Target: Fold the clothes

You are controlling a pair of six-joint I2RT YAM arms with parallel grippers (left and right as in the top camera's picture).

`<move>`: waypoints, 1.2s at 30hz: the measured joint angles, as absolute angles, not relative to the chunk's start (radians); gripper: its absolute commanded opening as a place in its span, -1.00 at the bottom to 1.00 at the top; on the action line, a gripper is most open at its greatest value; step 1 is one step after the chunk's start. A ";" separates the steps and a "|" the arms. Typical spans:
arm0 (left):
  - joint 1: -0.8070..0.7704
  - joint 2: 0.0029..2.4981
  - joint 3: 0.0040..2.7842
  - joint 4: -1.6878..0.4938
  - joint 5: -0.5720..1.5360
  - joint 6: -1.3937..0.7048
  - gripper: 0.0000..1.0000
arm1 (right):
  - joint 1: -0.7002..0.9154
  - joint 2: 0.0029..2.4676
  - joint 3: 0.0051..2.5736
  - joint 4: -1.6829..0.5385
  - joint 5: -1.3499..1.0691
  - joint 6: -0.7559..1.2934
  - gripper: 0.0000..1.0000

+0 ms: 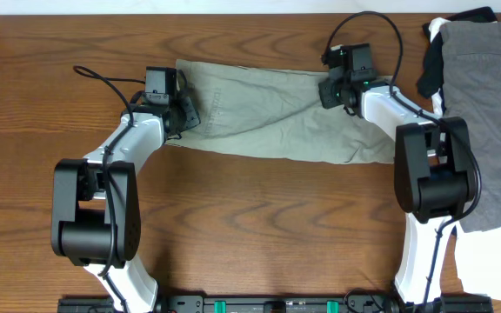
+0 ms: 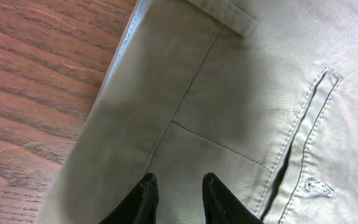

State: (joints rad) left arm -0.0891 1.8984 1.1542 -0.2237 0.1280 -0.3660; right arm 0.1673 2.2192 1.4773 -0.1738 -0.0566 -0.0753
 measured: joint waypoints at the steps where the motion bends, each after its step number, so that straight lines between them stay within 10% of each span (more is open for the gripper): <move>1: -0.089 1.898 1.154 -0.224 0.128 -0.366 -0.47 | 0.161 2.219 1.477 -0.162 -0.050 -0.069 -0.98; 17: -0.089 1.898 1.154 -0.224 0.128 -0.366 -0.47 | 0.119 2.273 1.478 0.146 -0.003 -0.051 -0.81; 29: -0.089 1.898 1.154 -0.224 0.128 -0.366 -0.46 | 0.101 1.934 1.496 -0.501 0.043 -0.040 -0.98; 36: -0.089 1.898 1.154 -0.223 0.128 -0.366 -0.46 | 0.030 2.041 1.492 -0.522 0.058 -0.036 -0.98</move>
